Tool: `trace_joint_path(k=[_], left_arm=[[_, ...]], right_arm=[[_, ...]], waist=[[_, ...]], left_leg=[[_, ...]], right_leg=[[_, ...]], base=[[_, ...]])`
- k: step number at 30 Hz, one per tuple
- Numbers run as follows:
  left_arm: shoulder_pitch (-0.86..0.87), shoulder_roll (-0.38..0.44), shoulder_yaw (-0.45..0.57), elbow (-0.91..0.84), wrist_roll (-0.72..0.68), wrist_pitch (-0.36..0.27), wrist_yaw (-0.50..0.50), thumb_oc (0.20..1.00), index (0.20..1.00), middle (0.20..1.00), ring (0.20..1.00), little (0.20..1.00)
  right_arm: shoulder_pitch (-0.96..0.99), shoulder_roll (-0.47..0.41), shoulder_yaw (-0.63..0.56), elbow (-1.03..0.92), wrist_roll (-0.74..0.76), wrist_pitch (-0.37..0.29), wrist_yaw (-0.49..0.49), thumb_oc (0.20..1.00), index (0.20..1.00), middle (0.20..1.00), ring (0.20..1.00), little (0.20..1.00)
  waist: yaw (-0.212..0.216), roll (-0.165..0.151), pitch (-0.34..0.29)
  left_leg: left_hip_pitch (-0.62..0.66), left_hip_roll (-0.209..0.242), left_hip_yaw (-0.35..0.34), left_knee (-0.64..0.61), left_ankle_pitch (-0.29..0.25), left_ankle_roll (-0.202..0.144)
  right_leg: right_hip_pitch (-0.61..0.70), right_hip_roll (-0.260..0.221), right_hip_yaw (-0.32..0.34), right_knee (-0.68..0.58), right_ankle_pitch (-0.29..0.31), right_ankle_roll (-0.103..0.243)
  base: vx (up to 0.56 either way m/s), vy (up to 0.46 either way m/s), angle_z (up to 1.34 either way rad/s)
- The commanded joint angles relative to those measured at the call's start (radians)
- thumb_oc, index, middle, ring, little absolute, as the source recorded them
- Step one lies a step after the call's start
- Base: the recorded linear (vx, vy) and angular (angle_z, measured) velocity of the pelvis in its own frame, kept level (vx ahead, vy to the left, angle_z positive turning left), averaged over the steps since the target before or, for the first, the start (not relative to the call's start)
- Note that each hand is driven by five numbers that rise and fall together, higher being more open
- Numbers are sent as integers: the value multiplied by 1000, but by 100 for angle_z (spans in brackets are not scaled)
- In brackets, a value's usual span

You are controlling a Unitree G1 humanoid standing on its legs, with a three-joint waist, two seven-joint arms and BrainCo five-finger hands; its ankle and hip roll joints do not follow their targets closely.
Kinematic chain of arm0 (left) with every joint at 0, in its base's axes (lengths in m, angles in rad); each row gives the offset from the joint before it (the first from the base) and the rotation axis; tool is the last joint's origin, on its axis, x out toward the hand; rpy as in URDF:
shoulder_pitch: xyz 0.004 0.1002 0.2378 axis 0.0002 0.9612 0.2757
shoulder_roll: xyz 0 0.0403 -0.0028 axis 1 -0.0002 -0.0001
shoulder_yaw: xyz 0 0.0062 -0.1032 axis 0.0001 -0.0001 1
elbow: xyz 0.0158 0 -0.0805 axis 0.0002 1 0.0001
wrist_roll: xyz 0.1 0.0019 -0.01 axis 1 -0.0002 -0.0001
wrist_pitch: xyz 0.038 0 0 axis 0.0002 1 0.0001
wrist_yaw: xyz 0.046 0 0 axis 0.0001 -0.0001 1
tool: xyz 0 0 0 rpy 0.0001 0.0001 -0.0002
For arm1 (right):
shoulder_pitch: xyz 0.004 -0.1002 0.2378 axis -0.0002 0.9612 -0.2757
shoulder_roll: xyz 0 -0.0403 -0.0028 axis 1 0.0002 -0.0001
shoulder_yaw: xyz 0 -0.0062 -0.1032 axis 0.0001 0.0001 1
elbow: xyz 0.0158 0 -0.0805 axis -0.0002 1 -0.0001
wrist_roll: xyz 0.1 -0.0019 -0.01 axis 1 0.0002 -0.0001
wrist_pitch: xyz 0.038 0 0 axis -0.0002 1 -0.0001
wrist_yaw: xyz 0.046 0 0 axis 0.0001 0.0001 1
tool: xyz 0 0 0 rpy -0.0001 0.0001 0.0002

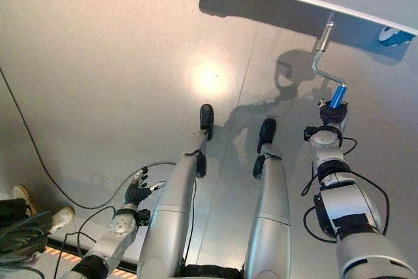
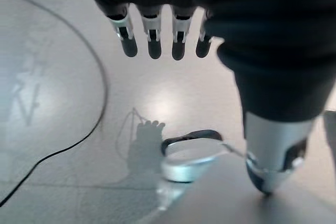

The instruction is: Raise the hospital bed

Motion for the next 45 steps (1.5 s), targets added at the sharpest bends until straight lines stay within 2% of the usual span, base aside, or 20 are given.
trace_joint_path(k=[1, 2, 9, 22, 33, 37, 38, 39, 40, 41, 42, 45], left_arm=[[14, -49, -35, -6, -10, -5, 4, 1000, 1000, 1000, 1000, 1000], [6, -50, -42, -7, -14, -6, 3, 1000, 1000, 1000, 1000, 1000], [-31, -54, -52, 2, -24, -10, 4, 1000, 1000, 1000, 1000, 1000], [-64, -48, -44, 15, -57, -24, 16, 1000, 1000, 1000, 1000, 1000], [-69, -48, -40, 31, -77, -28, 15, 1000, 1000, 1000, 1000, 1000], [-54, -42, -25, 43, -77, -27, 17, 1000, 1000, 1000, 1000, 1000], [-47, -38, -22, 43, -78, -27, 19, 1000, 1000, 1000, 1000, 1000], [-29, -37, -32, 44, -79, -27, 19, 1000, 1000, 1000, 1000, 1000], [-45, -34, -19, 44, -76, -27, 19, 1000, 1000, 1000, 1000, 1000], [-40, -32, -15, 42, -73, -25, 19, 1000, 1000, 1000, 1000, 1000], [-6, -26, -20, 39, -72, -24, 21, 1000, 1000, 1000, 1000, 1000], [2, -21, -13, 38, -69, -22, 23, 1000, 1000, 1000, 1000, 1000]], right_arm=[[54, -106, 36, 55, 27, 55, 37, 200, 200, 200, 200, 200], [20, -99, 52, 55, 18, 57, 40, 200, 200, 200, 200, 200], [-80, -71, 103, 44, -3, 55, 67, 200, 200, 200, 200, 200], [-246, 17, 186, -5, -38, 48, 99, 200, 200, 200, 200, 200], [-330, 91, 255, -132, -24, 3, 116, 200, 200, 200, 200, 200], [-333, 118, 295, -276, -19, -23, 115, 200, 200, 200, 200, 200], [-325, 131, 308, -361, -23, -35, 111, 200, 200, 200, 200, 200], [-303, 133, 307, -360, -23, -35, 111, 200, 200, 200, 200, 200], [-321, 132, 322, -412, -34, -41, 109, 200, 200, 200, 200, 200], [-315, 135, 335, -467, -48, -43, 110, 200, 200, 200, 200, 200], [-274, 144, 347, -551, -63, -51, 112, 200, 200, 200, 200, 200], [-261, 150, 352, -641, -69, -66, 114, 200, 200, 200, 200, 200]], waist=[[5, 141, -19], [15, 155, -19], [49, 186, -19], [68, 203, -19], [65, 198, -19], [50, 179, -19], [42, 170, -19], [41, 168, -19], [37, 165, -19], [32, 159, -19], [22, 148, -19], [14, 137, -19]], left_leg=[[-33, -5, -21, 132, -84, -59], [-50, -14, -26, 144, -85, -58], [-80, -37, -38, 159, -85, -58], [-88, -57, -35, 165, -83, -58], [-79, -56, -33, 157, -80, -59], [-78, -49, -26, 150, -81, -58], [-77, -47, -24, 148, -82, -58], [-44, -47, -20, 163, -120, -59], [-79, -45, -24, 148, -82, -58], [-77, -44, -23, 145, -82, -57], [-39, -43, -18, 160, -122, -58], [-33, -41, -15, 153, -122, -58]], right_leg=[[-14, -7, -21, -42, 93, 51], [-29, -16, -24, -20, 86, 52], [-50, -41, -32, 14, 69, 54], [-56, -57, -28, 32, 61, 54], [-58, -54, -21, 29, 60, 51], [-59, -47, -19, 20, 64, 50], [-59, -45, -20, 17, 65, 50], [-29, -46, -13, 35, 28, 55], [-62, -44, -17, 15, 66, 50], [-62, -42, -15, 12, 68, 50], [-29, -42, -8, 30, 29, 55], [-25, -38, -5, 24, 33, 54]], base=[[12, 50, 15], [13, 50, 16], [22, 48, 17], [19, 38, 4], [8, 7, 0], [17, 7, -2], [75, -11, -5], [28, 5, -5], [18, 0, -5], [34, -5, -5], [81, -21, -4], [34, 0, -6]])
